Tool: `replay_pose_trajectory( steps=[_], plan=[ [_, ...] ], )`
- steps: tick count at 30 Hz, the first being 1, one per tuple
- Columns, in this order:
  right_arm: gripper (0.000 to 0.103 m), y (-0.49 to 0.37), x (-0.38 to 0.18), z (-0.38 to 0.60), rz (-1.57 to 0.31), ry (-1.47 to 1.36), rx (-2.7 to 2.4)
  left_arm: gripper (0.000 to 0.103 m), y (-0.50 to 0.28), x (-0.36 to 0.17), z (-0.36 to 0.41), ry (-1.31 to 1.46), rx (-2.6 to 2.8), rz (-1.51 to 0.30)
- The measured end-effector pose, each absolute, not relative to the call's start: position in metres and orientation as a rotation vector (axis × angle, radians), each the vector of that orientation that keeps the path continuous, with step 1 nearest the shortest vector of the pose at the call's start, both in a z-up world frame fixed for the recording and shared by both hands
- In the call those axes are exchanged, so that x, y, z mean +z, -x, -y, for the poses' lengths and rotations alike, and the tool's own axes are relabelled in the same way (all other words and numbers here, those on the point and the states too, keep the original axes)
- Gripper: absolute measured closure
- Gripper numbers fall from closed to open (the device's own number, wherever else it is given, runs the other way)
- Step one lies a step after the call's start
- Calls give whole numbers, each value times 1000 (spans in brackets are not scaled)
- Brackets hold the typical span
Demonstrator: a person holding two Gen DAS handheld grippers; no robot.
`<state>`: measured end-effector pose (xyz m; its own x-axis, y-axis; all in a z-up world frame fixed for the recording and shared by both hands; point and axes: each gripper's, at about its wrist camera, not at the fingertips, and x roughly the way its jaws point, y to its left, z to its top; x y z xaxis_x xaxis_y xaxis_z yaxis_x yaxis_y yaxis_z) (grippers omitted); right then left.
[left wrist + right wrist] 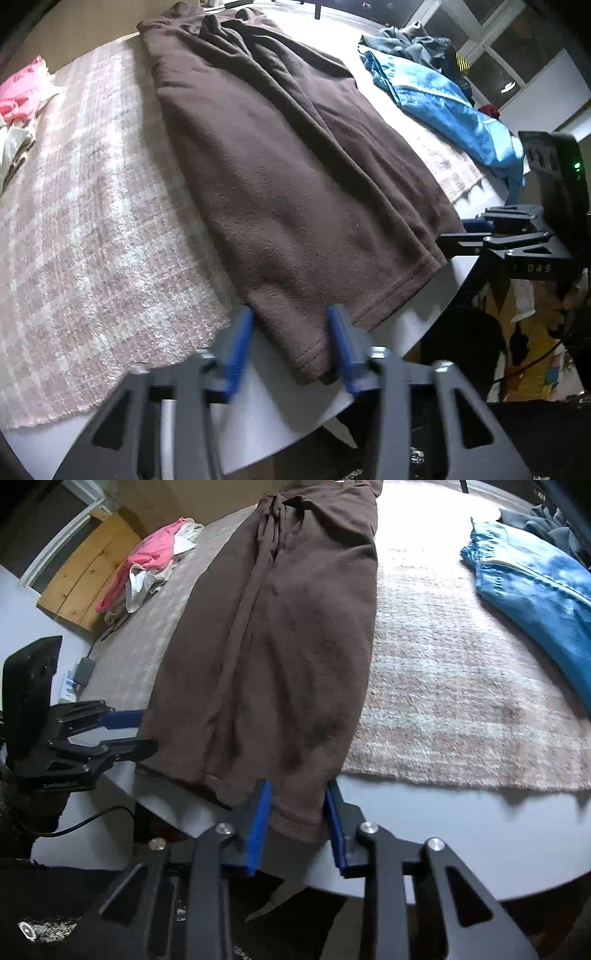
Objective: Fold clothes
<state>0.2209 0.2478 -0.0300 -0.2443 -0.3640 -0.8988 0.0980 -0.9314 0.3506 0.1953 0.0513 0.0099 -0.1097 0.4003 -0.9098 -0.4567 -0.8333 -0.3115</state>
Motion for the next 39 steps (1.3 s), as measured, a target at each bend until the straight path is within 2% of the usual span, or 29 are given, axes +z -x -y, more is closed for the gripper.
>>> replay_pose_trajectory(
  steps=[1,3,7,10,17,19,25,29,34,37,39],
  plan=[
    [84,-219,-29,-250,344,-1709,-2234,92,-193,10,-48,1613,1982,-13],
    [87,-219,-26,-260,452,-1685,-2203,95,-188,10,-41,1620,1961,65],
    [88,-211,-14,-284,726,-1622,-2137,96,-182,32,-31,1578,1940,178],
    [89,-198,14,-295,822,-1499,-2148,96,-165,65,-26,1487,1965,219],
    [89,-97,68,-301,788,-1345,-2244,98,-73,150,-16,1209,2094,243],
    [89,-65,83,-303,773,-1304,-2272,103,-43,167,-11,1147,2143,224],
    [89,29,127,-308,724,-1179,-2354,103,67,201,-6,1044,2287,232],
    [89,86,114,-321,741,-1227,-2382,103,129,191,-7,1076,2303,247],
    [89,135,62,-346,796,-1435,-2334,103,172,137,5,1251,2262,203],
    [88,162,15,-351,827,-1602,-2208,94,172,105,5,1334,2218,182],
    [87,174,-7,-356,888,-1685,-2116,92,172,80,-3,1389,2168,195]
  ],
)
